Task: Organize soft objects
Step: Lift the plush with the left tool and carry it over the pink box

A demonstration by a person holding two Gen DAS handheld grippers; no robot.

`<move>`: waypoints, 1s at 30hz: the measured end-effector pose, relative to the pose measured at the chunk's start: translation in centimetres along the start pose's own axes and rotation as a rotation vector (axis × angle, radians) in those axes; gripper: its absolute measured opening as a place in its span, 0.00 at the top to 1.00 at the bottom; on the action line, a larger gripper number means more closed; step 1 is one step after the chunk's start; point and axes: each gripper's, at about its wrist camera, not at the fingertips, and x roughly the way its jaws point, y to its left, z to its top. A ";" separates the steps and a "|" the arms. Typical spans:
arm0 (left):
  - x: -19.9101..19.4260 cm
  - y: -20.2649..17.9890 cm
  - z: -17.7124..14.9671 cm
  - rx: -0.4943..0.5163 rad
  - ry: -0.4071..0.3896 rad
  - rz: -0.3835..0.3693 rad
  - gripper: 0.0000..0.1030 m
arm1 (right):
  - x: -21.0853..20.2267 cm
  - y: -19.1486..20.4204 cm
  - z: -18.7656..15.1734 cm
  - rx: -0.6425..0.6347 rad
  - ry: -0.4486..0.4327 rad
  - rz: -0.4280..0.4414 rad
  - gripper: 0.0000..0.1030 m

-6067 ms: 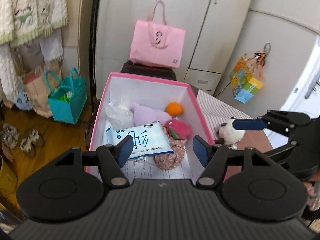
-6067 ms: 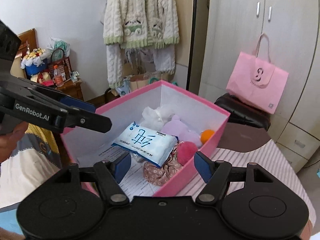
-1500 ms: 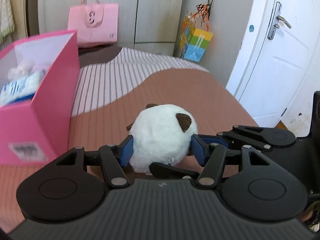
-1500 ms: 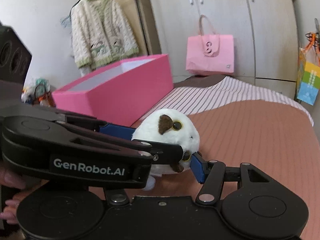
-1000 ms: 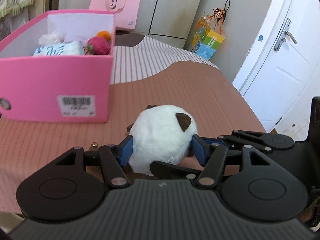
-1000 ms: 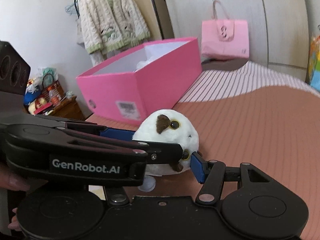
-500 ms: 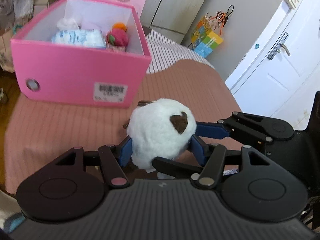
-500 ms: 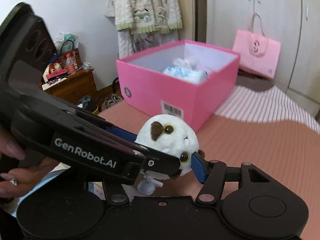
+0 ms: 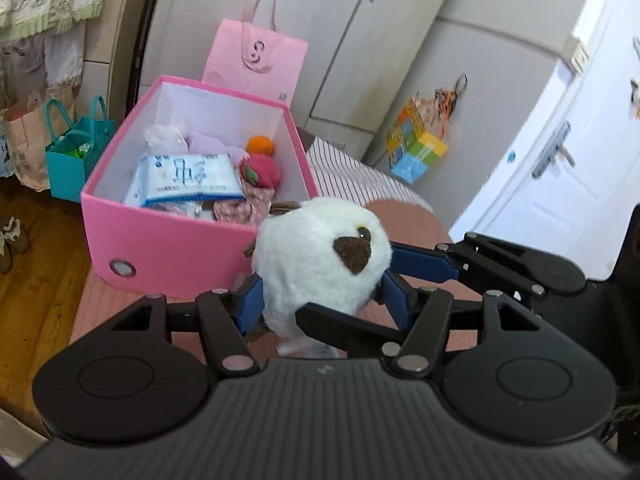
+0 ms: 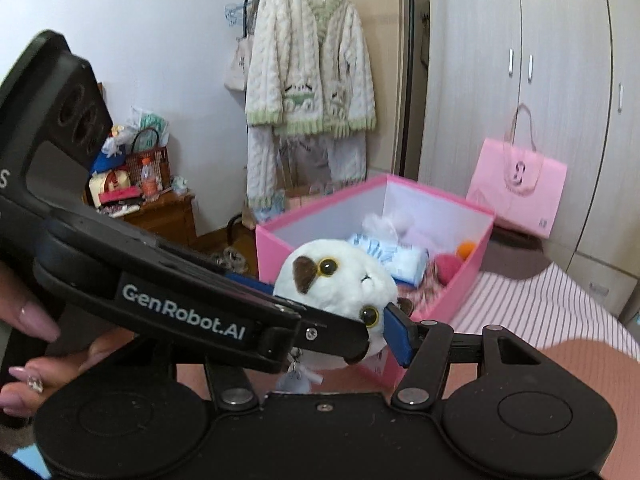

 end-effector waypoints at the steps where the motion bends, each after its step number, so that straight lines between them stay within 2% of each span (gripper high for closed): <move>1: -0.4 0.0 0.3 0.011 -0.022 0.009 0.42 | 0.1 -0.1 0.4 0.012 -0.012 0.005 0.37; 4: -1.4 -0.5 1.5 0.061 -0.086 0.031 0.42 | 0.1 0.0 1.5 -0.005 -0.076 0.005 0.37; 7: -1.5 -0.8 3.4 0.081 -0.120 0.030 0.42 | 0.2 -0.3 3.0 -0.001 -0.104 0.001 0.37; 12: 0.6 0.3 7.8 0.043 -0.113 0.015 0.40 | 1.8 -2.4 6.1 0.012 -0.117 -0.017 0.37; 15: 3.3 1.4 10.3 0.015 -0.074 0.037 0.40 | 4.5 -4.7 8.0 0.100 -0.068 -0.008 0.36; 18: 5.7 3.0 12.0 -0.038 -0.037 0.031 0.40 | 7.3 -6.0 9.2 0.123 -0.023 -0.038 0.37; 20: 7.1 4.1 12.9 -0.064 -0.023 0.039 0.41 | 9.0 -7.0 9.8 0.123 -0.006 -0.037 0.37; 23: 8.7 4.8 13.3 -0.033 -0.009 0.076 0.42 | 11.5 -8.4 10.4 0.098 0.054 -0.007 0.37; 25: 9.9 5.6 13.8 -0.054 0.022 0.085 0.42 | 12.9 -9.3 10.6 0.094 0.088 0.014 0.37; 28: 11.4 6.6 14.7 -0.066 0.048 0.094 0.41 | 14.6 -10.4 10.9 0.082 0.109 0.042 0.37; 30: 12.2 7.9 15.1 -0.128 0.079 0.055 0.42 | 15.3 -11.3 10.8 0.084 0.131 0.064 0.37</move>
